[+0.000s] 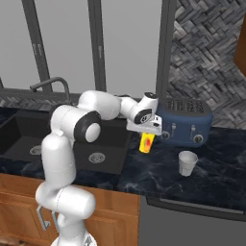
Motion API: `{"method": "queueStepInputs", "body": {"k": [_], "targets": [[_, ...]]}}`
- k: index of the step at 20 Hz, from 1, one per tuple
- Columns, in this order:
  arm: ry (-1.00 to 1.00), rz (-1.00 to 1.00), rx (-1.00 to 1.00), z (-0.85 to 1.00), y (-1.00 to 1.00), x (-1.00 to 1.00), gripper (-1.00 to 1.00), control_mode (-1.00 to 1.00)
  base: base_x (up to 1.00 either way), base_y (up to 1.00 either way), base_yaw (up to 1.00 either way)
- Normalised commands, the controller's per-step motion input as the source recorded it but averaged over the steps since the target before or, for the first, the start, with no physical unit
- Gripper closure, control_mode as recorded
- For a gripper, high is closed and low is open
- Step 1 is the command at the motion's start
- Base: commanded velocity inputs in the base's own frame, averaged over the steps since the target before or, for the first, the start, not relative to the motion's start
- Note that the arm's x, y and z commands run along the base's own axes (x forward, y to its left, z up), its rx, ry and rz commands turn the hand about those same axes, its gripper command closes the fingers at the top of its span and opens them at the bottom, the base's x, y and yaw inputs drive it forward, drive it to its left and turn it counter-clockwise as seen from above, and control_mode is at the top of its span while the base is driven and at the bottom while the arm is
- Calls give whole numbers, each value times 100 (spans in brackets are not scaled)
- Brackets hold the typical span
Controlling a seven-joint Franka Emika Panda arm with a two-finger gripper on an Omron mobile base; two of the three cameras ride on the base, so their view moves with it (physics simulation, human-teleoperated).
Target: Place the glass cup in the left basin and the cup in the right basin of the sink.
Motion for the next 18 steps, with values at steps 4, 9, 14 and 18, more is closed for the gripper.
{"method": "queueStepInputs", "body": {"k": [4, 9, 14, 18], "targets": [[-2, 1, -4, 0, 73, 0, 100, -100, 0, 0, 0], [-7, 0, -6, 0, 71, 0, 100, -100, 0, 0, 0], [-11, 0, -3, 0, 61, 0, 100, -100, 0, 0, 0], [-11, 0, 0, -4, 49, 0, 100, -100, 0, 0, 0]]}}
